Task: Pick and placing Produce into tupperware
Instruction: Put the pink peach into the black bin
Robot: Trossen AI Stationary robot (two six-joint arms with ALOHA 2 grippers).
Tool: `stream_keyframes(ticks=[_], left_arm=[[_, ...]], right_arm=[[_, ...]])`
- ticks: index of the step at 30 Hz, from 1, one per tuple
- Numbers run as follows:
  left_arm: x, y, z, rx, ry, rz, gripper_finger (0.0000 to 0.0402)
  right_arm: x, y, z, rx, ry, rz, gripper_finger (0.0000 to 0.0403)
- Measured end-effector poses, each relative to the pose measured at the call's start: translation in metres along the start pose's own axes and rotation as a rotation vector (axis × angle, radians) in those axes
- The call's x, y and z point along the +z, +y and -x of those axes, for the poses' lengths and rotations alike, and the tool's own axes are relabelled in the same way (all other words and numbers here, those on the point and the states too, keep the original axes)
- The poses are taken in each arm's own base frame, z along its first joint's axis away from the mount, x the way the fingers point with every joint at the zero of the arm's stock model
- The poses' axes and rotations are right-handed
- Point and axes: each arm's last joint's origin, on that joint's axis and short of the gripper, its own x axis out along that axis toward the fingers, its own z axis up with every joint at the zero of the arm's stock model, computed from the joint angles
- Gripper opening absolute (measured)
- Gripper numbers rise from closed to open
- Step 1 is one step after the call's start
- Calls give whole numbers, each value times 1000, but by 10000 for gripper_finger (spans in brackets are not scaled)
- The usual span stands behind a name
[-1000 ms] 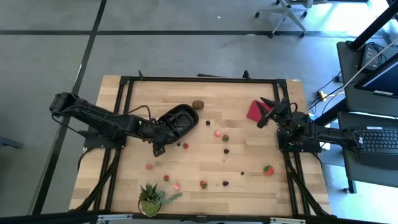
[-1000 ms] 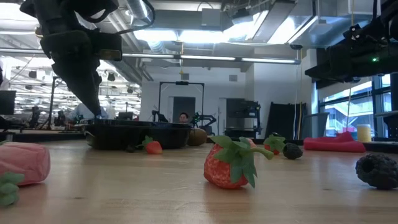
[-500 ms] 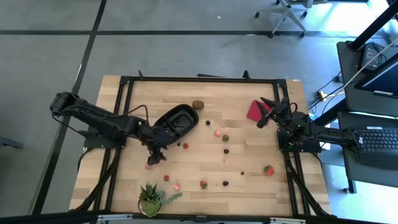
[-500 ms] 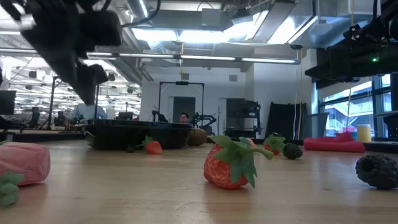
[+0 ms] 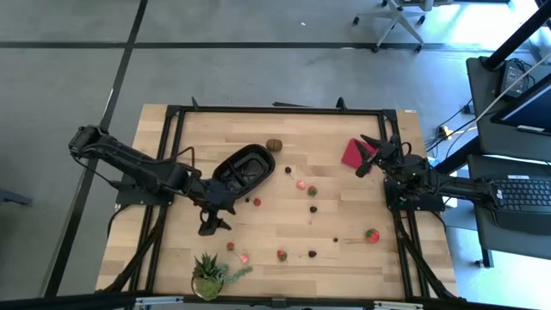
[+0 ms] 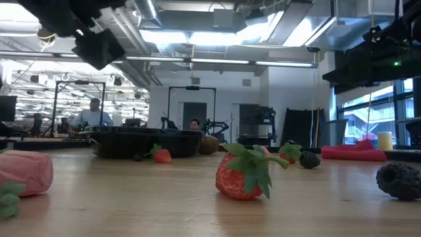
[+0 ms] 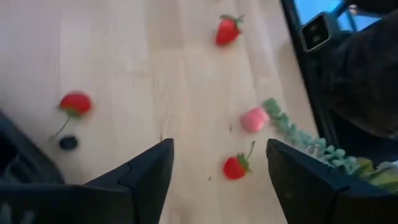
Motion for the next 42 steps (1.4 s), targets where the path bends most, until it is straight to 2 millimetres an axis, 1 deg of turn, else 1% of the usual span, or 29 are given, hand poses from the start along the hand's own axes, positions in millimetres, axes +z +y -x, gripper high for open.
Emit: stream_keyframes(ticks=[2, 5, 12, 15, 18, 20, 23, 28, 37, 40, 42], left_arm=[[-4, 0, 0, 16, 36, 31, 240], [-9, -6, -1, 12, 70, 91, 231], [-20, -30, -3, 67, 52, 192, 214], [-27, -39, -3, 128, 37, 246, 207], [-40, -41, -1, 226, 84, 359, 200], [-49, -42, 1, 287, 118, 467, 196], [-54, -45, 2, 313, 125, 587, 193], [-55, -49, 2, 312, 94, 577, 193], [-55, -49, 2, 317, 83, 580, 192], [-55, -49, 2, 320, 74, 631, 194], [-55, -49, 2, 320, 67, 664, 203]], right_arm=[[0, 0, 0, 0, 0, 0, 142], [0, 0, 0, 0, 0, 0, 142], [0, 0, 0, 0, 0, -1, 142], [0, 0, 0, 0, 0, -1, 142], [0, 0, 0, 0, -1, -1, 142], [0, 0, 0, 0, 0, -1, 142], [0, 0, 0, 0, 0, -1, 142], [0, 0, 0, 0, -3, -2, 142], [1, 0, 0, 0, -5, -4, 142], [1, 0, 0, -1, -5, -4, 142], [1, 0, 0, -1, -6, -5, 142]])
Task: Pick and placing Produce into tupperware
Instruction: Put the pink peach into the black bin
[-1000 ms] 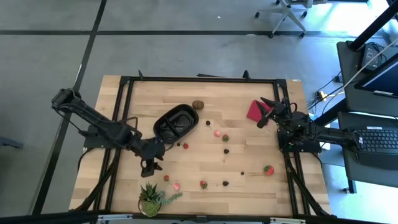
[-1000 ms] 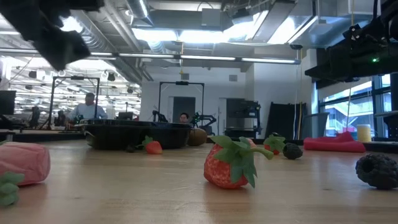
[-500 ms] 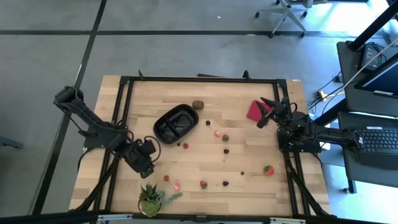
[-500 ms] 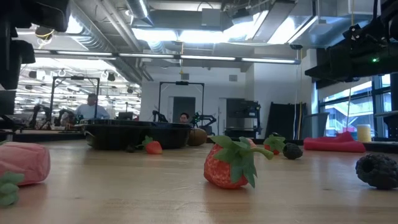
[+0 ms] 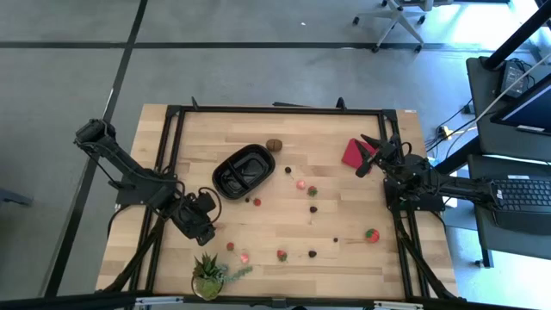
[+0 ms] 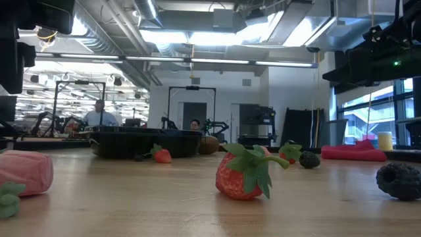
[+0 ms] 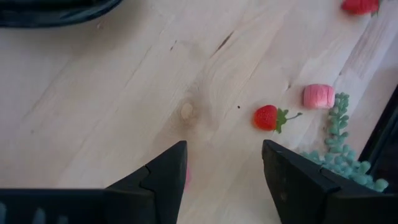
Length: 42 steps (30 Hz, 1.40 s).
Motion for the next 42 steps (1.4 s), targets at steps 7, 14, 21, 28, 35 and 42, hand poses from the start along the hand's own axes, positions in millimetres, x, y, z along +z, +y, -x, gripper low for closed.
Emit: stream_keyframes(ticks=[7, 14, 21, 28, 35, 42], left_arm=[[1, -2, 0, -13, -17, -26, 271], [3, -12, 1, -118, -37, -5, 292], [6, -14, 1, -139, -75, -4, 285], [2, -5, -3, -25, -57, 3, 284], [-6, -5, -22, 74, 38, 62, 284], [-16, -3, -43, 190, 197, 167, 284]], right_arm=[[0, 0, 0, 0, 0, 1, 142], [0, 0, 0, 0, 0, 2, 142], [0, 0, 0, 0, 0, 3, 142], [0, 0, 0, 0, 0, 2, 142], [-1, 0, 0, 1, 5, 23, 142], [-1, 0, 0, 1, 5, 28, 142]])
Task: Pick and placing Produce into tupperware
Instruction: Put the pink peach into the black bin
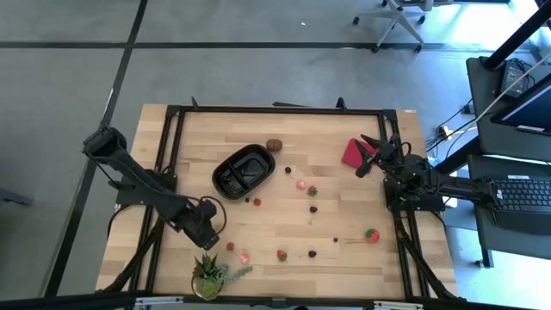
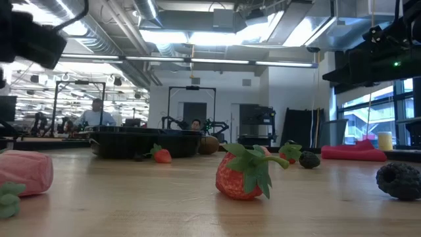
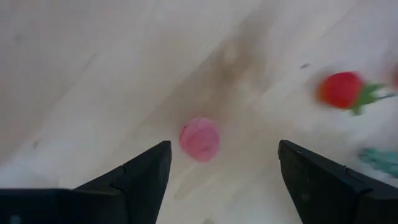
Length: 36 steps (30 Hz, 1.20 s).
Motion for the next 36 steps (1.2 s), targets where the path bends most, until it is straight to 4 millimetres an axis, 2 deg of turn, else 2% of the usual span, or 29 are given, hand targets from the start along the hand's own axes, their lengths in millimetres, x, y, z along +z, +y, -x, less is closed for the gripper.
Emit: stream_keyframes(ticks=[21, 29, 36], left_arm=[[-2, 0, -24, 128, 36, -10, 281], [-2, 3, -24, 160, 36, -11, 235], [0, 4, -23, 167, -34, -12, 194]], right_arm=[[0, 0, 0, 0, 0, -3, 142], [0, 0, 0, 0, 1, -4, 142], [0, 0, 0, 0, 0, -5, 142]])
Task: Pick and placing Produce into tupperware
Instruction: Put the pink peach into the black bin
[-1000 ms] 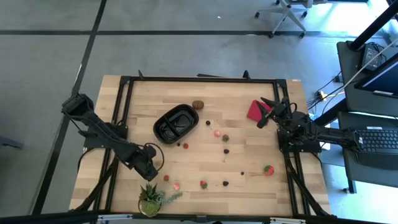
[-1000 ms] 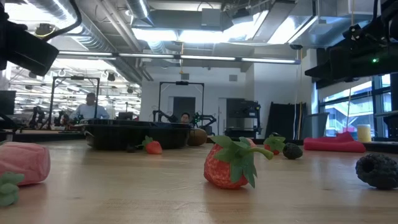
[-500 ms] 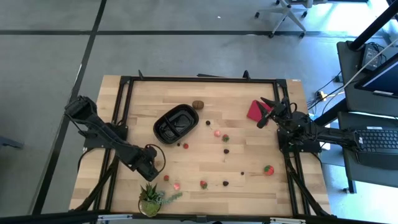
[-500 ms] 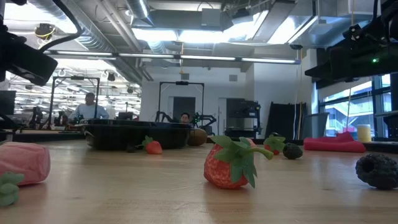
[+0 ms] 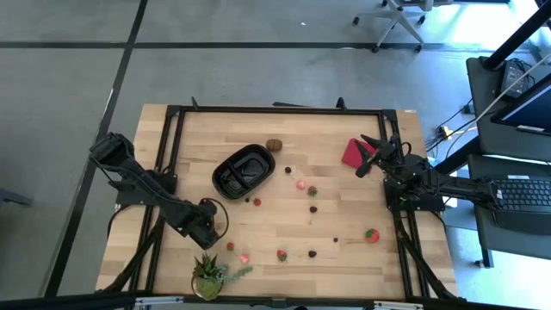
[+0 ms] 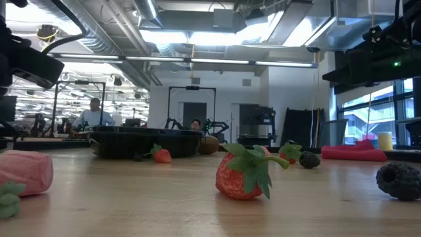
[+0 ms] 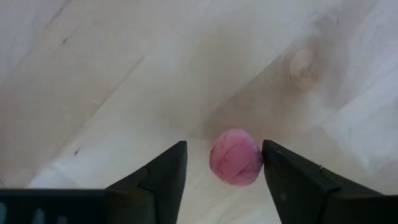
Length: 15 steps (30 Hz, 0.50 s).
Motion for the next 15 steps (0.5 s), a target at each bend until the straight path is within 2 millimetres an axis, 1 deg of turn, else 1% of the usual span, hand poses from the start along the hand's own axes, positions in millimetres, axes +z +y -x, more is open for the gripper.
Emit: stream_keyframes(ticks=[15], left_arm=[[0, -2, 0, -22, 9, -2, 137]], right_arm=[[0, 0, 0, 0, 0, 0, 142]])
